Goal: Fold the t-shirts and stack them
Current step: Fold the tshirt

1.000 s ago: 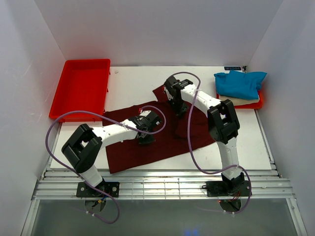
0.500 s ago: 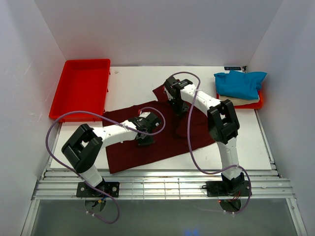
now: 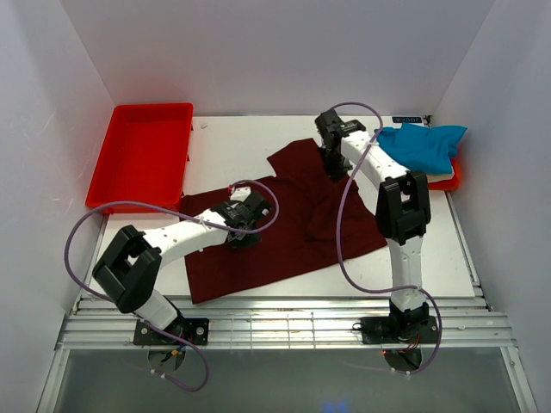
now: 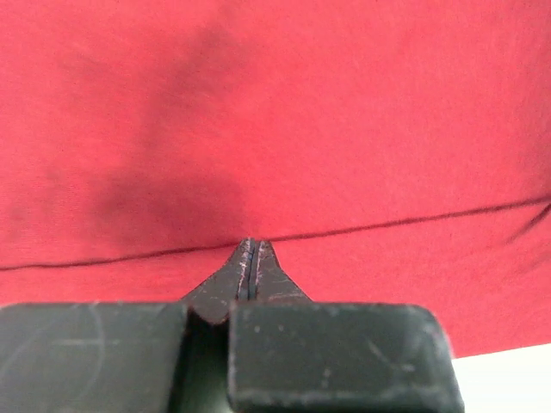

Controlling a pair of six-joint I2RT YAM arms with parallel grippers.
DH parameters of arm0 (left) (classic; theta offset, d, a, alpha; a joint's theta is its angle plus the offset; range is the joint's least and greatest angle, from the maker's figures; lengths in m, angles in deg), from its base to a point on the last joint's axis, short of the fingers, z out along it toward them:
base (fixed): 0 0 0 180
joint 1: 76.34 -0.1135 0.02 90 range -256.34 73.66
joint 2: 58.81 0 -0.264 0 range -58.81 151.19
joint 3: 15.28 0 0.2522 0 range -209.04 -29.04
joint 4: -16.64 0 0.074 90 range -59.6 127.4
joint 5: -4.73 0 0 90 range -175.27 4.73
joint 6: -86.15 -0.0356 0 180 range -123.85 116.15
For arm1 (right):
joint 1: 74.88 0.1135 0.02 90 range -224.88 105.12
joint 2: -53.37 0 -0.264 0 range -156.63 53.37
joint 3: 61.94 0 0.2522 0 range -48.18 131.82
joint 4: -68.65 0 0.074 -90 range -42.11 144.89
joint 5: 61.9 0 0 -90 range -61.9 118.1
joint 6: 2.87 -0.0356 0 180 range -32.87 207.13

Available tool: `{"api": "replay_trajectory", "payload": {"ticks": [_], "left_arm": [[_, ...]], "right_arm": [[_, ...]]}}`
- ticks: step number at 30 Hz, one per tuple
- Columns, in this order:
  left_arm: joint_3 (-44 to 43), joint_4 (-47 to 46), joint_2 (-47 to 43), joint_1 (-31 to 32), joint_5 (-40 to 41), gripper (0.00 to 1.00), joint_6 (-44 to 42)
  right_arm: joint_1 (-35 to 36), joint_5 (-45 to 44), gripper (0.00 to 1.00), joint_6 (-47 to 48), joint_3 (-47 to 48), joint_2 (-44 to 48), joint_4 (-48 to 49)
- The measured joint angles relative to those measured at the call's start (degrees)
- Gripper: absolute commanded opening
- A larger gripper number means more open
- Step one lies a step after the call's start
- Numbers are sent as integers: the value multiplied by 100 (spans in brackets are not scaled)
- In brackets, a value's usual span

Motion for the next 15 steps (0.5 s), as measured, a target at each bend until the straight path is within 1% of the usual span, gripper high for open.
{"api": "replay_trajectory", "payload": {"ticks": [6,15], "left_arm": [[280,-2,-505,-136,168,0,46],[691,98,-525,-133,216,0,219]], "right_arm": [[-608,-74,8,-98,-2,-192,326],[-852,-42,8,-85,-26,-673,800]]}}
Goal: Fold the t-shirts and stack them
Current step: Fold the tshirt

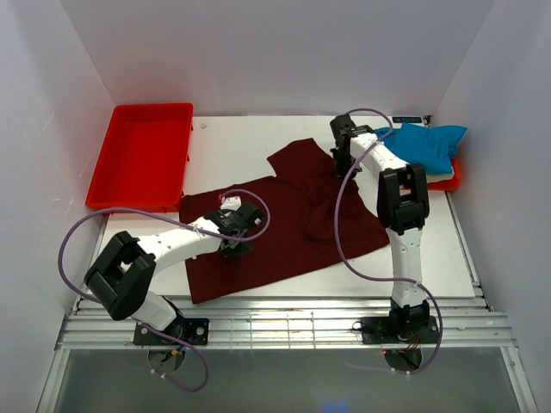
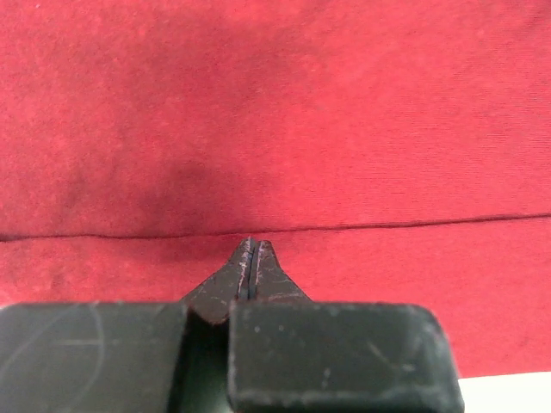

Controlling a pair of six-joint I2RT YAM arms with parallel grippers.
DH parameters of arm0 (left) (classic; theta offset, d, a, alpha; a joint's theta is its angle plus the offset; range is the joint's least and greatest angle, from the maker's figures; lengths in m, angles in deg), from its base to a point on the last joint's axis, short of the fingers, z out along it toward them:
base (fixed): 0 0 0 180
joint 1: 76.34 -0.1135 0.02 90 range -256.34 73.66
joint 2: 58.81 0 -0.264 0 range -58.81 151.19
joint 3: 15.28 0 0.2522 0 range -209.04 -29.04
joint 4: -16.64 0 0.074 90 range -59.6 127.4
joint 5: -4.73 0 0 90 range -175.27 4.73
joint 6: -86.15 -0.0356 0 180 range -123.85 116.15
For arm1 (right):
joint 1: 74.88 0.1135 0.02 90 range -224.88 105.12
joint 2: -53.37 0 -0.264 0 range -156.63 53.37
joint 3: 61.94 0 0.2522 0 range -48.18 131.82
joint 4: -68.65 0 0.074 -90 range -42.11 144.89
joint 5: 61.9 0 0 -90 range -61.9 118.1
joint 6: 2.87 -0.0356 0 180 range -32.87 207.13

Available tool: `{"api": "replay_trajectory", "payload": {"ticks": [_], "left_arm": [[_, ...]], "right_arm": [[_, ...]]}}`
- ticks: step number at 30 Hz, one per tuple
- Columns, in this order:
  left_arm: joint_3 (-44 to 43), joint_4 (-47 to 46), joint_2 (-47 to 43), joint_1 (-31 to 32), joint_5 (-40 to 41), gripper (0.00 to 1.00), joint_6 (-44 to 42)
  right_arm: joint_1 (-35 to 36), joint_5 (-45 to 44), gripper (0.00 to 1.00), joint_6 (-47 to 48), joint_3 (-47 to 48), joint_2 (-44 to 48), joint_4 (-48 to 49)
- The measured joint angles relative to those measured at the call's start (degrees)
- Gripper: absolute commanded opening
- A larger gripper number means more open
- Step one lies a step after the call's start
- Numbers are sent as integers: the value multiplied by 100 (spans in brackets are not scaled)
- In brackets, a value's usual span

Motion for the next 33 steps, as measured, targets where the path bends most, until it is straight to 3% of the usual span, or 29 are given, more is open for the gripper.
{"api": "replay_trajectory", "payload": {"ticks": [28,33], "left_arm": [[278,-120,76,0,13,0,-37],[-79,-50,72,0,127,0,-203]], "right_arm": [[-660,-1032,8,131,52,-326,-243],[-619,-1097,11,140,-841,372,13]]}}
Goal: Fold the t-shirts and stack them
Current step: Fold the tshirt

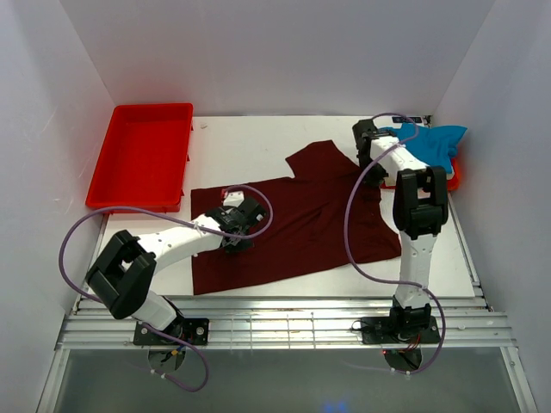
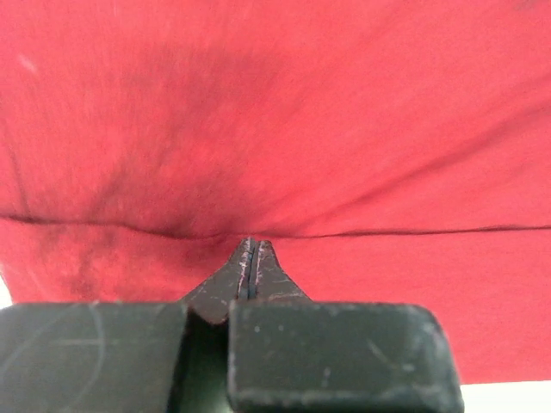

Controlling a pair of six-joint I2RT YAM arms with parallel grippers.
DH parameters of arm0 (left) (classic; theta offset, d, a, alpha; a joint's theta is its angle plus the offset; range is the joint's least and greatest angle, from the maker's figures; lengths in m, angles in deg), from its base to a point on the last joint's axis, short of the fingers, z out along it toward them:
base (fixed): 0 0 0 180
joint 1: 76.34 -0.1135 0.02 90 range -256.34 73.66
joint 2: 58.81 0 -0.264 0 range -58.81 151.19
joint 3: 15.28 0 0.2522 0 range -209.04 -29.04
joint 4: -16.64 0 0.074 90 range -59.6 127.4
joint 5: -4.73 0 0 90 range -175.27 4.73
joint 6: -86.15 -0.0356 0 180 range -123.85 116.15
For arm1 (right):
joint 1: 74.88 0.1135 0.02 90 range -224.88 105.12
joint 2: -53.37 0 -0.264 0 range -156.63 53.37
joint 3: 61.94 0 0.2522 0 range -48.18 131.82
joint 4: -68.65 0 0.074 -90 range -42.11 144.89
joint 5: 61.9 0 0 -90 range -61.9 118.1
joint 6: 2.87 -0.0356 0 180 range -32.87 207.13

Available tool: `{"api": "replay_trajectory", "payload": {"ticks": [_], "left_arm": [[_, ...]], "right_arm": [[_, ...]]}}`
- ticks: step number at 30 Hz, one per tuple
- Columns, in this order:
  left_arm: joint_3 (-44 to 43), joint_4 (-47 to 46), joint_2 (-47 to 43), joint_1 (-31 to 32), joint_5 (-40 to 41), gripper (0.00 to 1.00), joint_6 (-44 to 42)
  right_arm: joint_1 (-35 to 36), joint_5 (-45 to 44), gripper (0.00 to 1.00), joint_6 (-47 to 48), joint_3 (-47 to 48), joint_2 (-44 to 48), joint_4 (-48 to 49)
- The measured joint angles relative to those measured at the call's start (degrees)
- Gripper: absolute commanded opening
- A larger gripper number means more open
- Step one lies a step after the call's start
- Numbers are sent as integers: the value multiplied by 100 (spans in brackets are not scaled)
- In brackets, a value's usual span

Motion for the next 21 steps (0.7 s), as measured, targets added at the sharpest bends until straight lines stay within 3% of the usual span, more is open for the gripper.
{"api": "replay_trajectory", "payload": {"ticks": [5,7,12,17,21], "left_arm": [[-533,35,-192,0,175,3,-160],[-715,35,-337,0,221,4,-247],[-872,229,-483,0,264,0,-297],[-87,380,-525,0,72,0,-142],[769,527,-758,0,-166,0,-90]], "right_arm": [[278,-44,22,-31,-623,1451,2],[592,-114,22,-81,-684,2004,-52],[1460,-245,8,-509,-1283,2747,-256],[1770,-20,8,-992,-2894,2802,-426],[1720,98,8,-1252,-3547,2806,-525]]}}
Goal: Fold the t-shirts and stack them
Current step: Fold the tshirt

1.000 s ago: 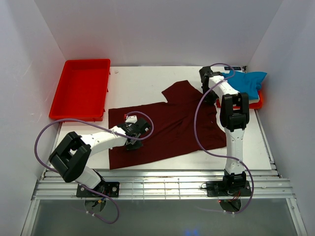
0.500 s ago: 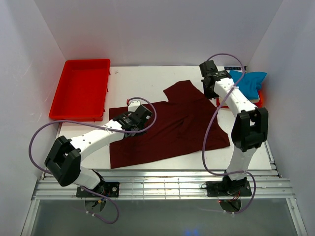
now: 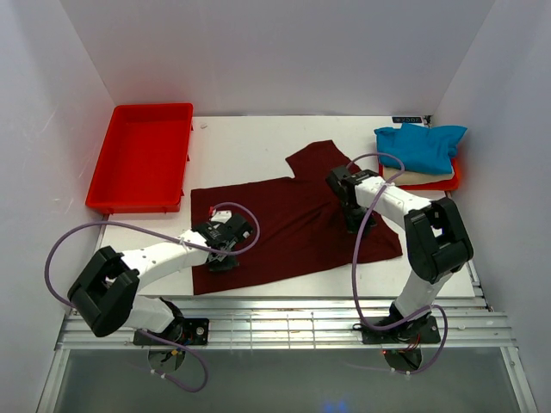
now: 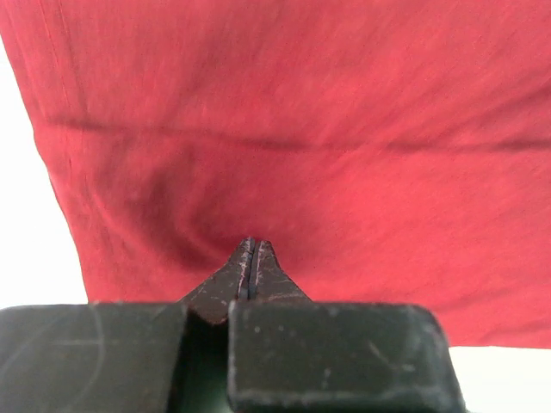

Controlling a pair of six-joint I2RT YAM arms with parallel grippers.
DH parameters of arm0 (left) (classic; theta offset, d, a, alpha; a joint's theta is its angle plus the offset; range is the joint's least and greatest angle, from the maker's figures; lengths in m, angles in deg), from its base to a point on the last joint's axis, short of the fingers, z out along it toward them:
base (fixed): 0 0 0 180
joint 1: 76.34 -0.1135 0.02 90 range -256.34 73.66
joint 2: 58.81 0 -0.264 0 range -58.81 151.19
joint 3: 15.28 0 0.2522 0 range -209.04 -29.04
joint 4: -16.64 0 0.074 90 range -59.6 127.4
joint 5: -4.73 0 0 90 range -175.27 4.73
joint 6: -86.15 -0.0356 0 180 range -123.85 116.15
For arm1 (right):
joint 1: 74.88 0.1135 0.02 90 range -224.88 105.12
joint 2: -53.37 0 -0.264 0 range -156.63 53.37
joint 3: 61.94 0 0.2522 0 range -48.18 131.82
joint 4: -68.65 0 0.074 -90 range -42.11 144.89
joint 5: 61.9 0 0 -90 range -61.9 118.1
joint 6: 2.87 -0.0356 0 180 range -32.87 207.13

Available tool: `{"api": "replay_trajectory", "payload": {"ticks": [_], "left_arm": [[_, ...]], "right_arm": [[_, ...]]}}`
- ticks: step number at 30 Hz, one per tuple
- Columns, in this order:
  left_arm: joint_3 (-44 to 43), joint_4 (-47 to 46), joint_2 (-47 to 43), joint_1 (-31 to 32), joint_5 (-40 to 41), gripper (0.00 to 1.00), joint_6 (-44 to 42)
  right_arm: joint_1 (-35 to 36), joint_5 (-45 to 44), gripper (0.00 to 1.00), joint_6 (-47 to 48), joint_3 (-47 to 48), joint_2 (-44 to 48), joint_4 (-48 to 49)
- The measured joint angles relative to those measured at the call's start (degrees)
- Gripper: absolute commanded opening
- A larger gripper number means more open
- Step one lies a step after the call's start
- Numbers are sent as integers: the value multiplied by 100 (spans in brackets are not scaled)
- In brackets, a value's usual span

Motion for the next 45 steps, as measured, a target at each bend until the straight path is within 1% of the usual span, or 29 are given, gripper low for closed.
{"api": "replay_trajectory", "payload": {"ticks": [4,11,16,24,32,45], "left_arm": [[271,-44,-216,0,-195,0,4],[474,-299,-247,0,-326,0,2],[428,-280,-125,0,-330,0,31],[136,26,282,4,-328,0,168],[-59,236,417,4,-258,0,350],[-111,531,452,2,-214,0,739]], "right_arm": [[-9,17,8,-127,-216,2,120],[-9,55,8,-232,-846,-28,573],[9,-26,8,-240,-970,9,662],[76,-74,8,-337,-1333,372,935],[350,-55,8,-575,-1475,481,678],[859,396,8,-999,-1528,494,76]]}}
